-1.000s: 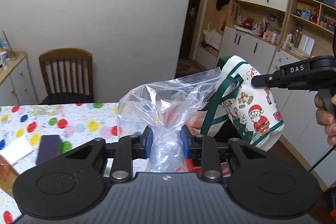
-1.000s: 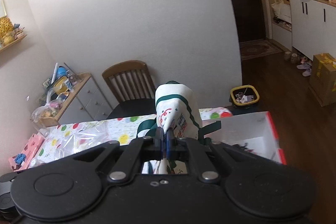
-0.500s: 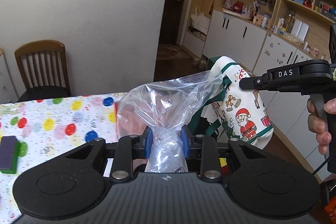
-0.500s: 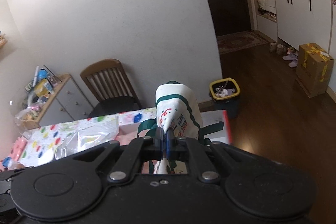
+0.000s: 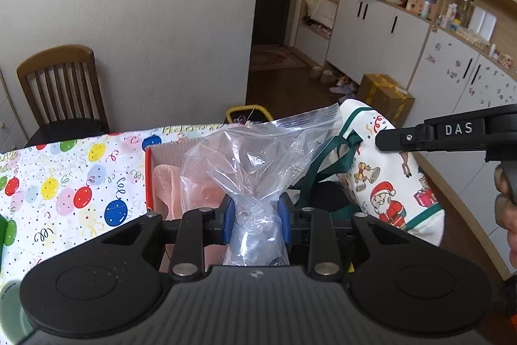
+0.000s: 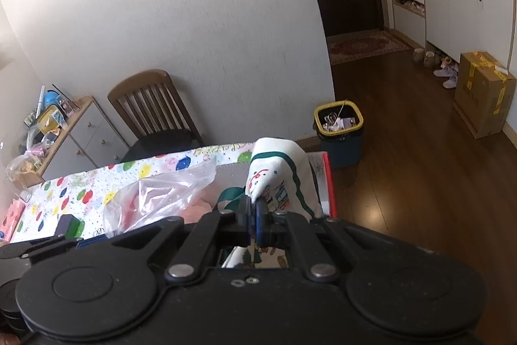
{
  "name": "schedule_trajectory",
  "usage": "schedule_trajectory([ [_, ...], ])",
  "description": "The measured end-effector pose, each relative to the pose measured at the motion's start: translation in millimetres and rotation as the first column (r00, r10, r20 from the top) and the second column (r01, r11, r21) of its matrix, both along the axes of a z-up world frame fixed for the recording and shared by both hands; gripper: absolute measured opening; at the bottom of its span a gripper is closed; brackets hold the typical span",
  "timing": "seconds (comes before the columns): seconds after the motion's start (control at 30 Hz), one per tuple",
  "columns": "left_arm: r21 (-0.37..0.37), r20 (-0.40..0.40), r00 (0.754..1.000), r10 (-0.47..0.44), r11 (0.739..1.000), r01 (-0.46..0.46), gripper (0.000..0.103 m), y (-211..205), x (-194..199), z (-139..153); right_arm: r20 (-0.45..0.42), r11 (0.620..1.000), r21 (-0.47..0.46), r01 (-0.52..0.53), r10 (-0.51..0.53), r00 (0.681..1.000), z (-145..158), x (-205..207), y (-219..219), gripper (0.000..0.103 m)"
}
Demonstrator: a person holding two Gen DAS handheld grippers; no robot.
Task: Organize soft objects
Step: 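Lift and carry the tote bag and plastic bag with both grippers over the shoebox, then lower the tote bag and plastic bag into the box and open both grippers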
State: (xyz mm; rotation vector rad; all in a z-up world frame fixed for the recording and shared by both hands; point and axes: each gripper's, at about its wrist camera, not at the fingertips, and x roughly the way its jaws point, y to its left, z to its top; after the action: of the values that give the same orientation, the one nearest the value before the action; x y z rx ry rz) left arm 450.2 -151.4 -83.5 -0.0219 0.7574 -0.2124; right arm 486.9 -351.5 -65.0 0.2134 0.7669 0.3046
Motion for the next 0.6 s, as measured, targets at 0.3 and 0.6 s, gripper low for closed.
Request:
schedule_trajectory([
  [0.3, 0.020, -0.101, 0.995, 0.025, 1.000, -0.023, 0.027, -8.0, 26.4, -29.4, -0.037, 0.999, -0.047, -0.015, 0.013, 0.999, -15.1, 25.8, 9.7, 0.002],
  [0.6, 0.016, -0.203, 0.979, 0.018, 1.000, -0.015, 0.027, -15.3, 37.8, -50.3, -0.097, 0.996, -0.078, -0.049, 0.041, 0.994, -37.7, 28.8, 17.0, 0.003],
])
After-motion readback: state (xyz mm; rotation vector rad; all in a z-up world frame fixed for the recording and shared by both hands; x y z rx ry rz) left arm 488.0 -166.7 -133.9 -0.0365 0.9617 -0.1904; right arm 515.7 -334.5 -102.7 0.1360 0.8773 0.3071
